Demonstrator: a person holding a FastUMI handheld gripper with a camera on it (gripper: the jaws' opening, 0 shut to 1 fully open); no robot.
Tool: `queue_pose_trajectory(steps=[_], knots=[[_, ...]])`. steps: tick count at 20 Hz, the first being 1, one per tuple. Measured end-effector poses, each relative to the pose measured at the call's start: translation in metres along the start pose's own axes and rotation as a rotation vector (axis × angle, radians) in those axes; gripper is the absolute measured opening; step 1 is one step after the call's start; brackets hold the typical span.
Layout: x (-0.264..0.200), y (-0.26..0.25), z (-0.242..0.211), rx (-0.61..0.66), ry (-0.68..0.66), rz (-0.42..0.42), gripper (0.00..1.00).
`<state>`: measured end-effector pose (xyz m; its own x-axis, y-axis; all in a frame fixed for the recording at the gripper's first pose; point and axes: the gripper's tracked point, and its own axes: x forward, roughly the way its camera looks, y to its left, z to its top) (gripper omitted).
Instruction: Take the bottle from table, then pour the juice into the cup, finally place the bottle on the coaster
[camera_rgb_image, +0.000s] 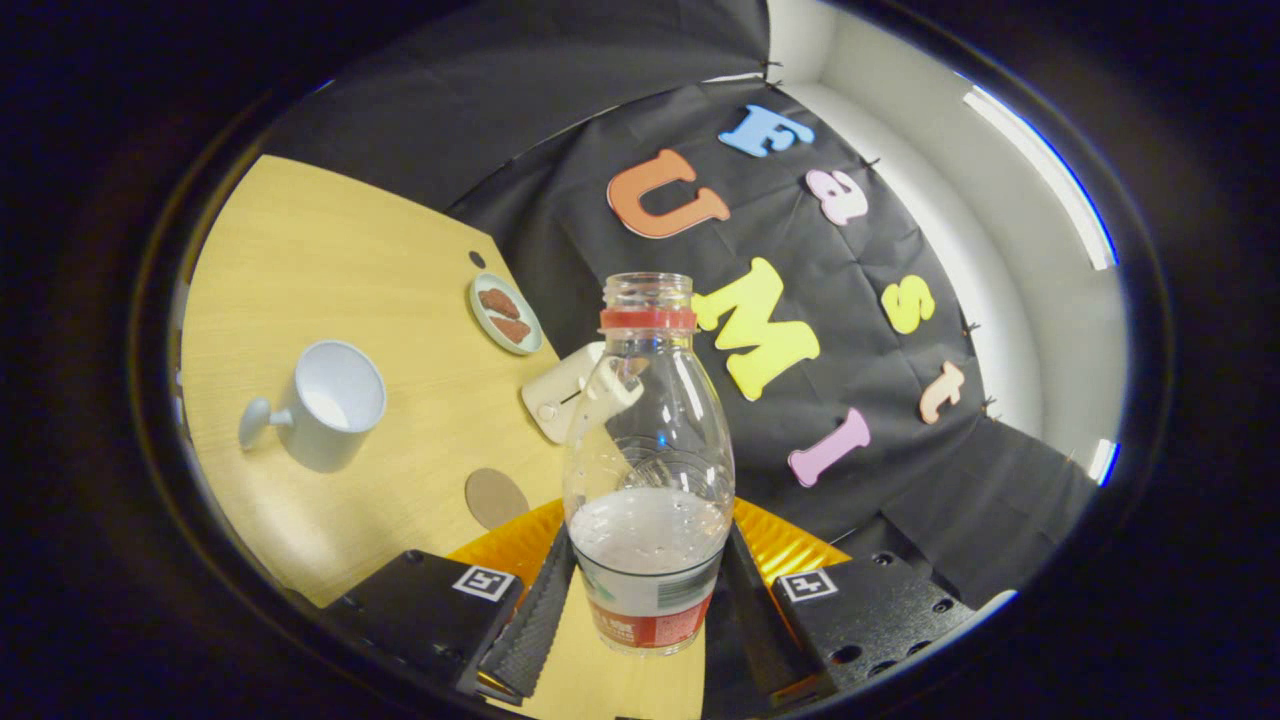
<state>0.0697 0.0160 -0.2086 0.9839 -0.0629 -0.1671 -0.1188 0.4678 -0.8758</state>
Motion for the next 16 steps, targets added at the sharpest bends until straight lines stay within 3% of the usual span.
queue_pose_trajectory(steps=[6,16], knots=[[0.004,0.005,0.003,-0.172,0.015,-0.018,0.81],[0.013,0.022,0.002,-0.397,0.058,0.021,0.81]])
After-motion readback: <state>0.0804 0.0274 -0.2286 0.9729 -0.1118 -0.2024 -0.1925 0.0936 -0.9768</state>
